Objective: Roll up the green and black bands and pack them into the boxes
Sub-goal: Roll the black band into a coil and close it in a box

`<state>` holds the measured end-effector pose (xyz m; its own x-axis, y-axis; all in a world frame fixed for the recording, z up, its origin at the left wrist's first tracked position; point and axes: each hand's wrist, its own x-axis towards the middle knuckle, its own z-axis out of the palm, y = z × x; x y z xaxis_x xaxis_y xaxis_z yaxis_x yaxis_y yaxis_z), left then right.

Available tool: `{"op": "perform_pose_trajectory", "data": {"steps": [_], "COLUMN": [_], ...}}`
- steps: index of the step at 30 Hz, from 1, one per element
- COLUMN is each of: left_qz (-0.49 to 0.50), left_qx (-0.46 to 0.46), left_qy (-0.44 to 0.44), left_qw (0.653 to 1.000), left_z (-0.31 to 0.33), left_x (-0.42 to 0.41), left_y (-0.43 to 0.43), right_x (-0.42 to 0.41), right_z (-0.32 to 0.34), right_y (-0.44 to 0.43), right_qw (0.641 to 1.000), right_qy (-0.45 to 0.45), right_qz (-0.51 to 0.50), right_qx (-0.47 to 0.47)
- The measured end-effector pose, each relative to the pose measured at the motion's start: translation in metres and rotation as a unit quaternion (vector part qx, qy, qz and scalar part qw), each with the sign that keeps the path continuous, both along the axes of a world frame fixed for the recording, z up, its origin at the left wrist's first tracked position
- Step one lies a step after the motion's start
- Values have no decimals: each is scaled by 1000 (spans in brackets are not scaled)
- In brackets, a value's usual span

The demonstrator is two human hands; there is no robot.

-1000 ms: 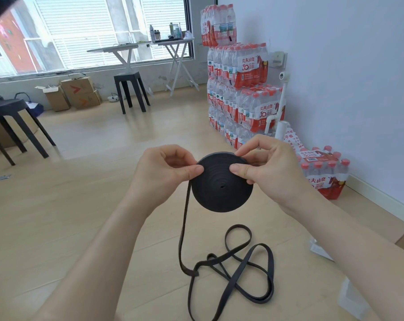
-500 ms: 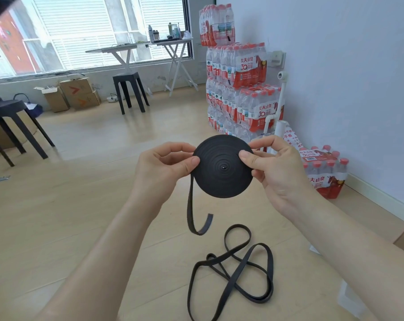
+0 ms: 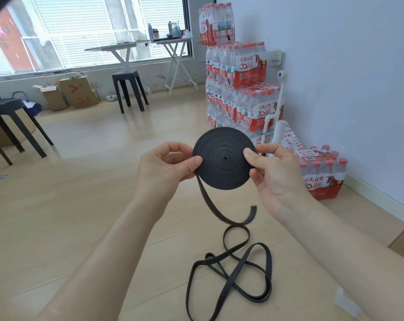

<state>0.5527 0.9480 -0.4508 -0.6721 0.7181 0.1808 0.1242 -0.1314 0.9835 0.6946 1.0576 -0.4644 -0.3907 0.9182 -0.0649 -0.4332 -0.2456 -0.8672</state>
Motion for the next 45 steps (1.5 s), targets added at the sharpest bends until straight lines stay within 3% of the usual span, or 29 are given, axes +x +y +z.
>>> {"op": "perform_pose_trajectory", "data": {"steps": [6,8,10,12,15,19,22,33,40,45], "left_qz": [-29,2,25,29,5,-30,-38,-18,14,-16], "left_qx": [-32,-42,-62,-107,-162,-173,-172,-164,-110,-97], "left_qy": [-19,28,107,234,400,438,458,439,284,206], "left_qw": [999,999,992,966,902,882,871,883,952,974], "left_z": [7,10,12,12,10,9,8,6,7,5], "left_x": [-3,-7,-8,-6,4,10,9,5,-10,-12], "left_y": [-5,-8,-11,-13,-15,-13,-14,-14,-12,-12], "right_x": [0,4,11,17,15,4,1,0,10,9], "right_z": [-6,-5,-1,5,9,-1,-2,-1,9,7], "right_y": [-3,2,12,17,5,-5,-6,-8,0,2], "right_qw": [999,981,894,816,786,719,719,728,838,876], "right_qy": [-23,-128,-316,-380,-343,-365,-354,-341,-302,-268], "right_qz": [19,47,37,-3,21,86,94,97,50,58], "right_qx": [42,136,317,435,514,585,590,587,451,396]}}
